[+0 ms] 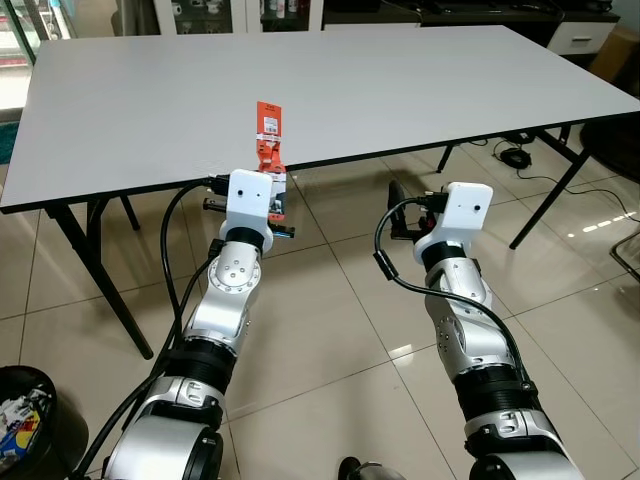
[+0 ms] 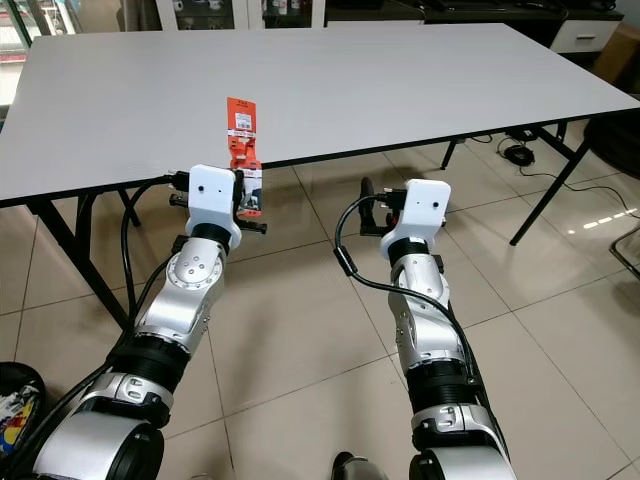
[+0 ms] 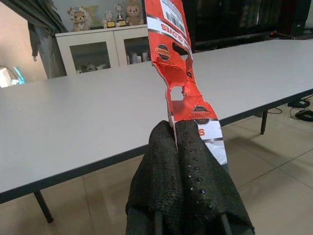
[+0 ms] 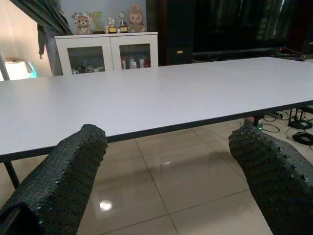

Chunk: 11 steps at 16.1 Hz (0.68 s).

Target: Picking trash to rubbish bin

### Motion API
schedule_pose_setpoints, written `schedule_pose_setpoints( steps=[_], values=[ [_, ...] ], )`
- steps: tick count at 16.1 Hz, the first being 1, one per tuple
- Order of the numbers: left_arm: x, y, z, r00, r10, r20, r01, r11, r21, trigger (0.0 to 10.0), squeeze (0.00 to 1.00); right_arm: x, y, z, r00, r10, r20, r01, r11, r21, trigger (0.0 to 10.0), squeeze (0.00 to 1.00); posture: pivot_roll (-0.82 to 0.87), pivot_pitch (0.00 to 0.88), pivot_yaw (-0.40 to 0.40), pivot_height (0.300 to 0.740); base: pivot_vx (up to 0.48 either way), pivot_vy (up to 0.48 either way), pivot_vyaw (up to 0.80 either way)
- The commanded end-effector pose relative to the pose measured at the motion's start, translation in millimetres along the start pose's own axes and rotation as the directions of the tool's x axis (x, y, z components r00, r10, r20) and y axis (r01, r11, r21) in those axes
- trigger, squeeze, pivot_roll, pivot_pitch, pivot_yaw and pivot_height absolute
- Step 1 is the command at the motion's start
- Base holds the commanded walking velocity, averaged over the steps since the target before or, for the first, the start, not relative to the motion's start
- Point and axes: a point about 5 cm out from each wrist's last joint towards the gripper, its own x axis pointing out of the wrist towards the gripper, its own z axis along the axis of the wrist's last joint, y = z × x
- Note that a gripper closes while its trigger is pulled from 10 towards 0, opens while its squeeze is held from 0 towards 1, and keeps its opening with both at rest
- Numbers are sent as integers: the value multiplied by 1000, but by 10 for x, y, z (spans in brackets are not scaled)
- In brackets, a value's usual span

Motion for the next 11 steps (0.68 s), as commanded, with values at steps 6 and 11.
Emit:
schedule_pose_setpoints(
  steps=[6,11],
  values=[
    [9,-29,18,1000,-15,0,15,1000,2,10000,0,-9,-35,-20,1000,-9,-16,9,1000,5,10000,0,-67,56,-76,740,0,0,0],
    [9,-31,8,1000,-15,-6,15,1000,-2,10000,0,-7,-41,-24,1000,-10,-19,10,1000,4,10000,0,-67,55,-79,740,0,0,0]
  ],
)
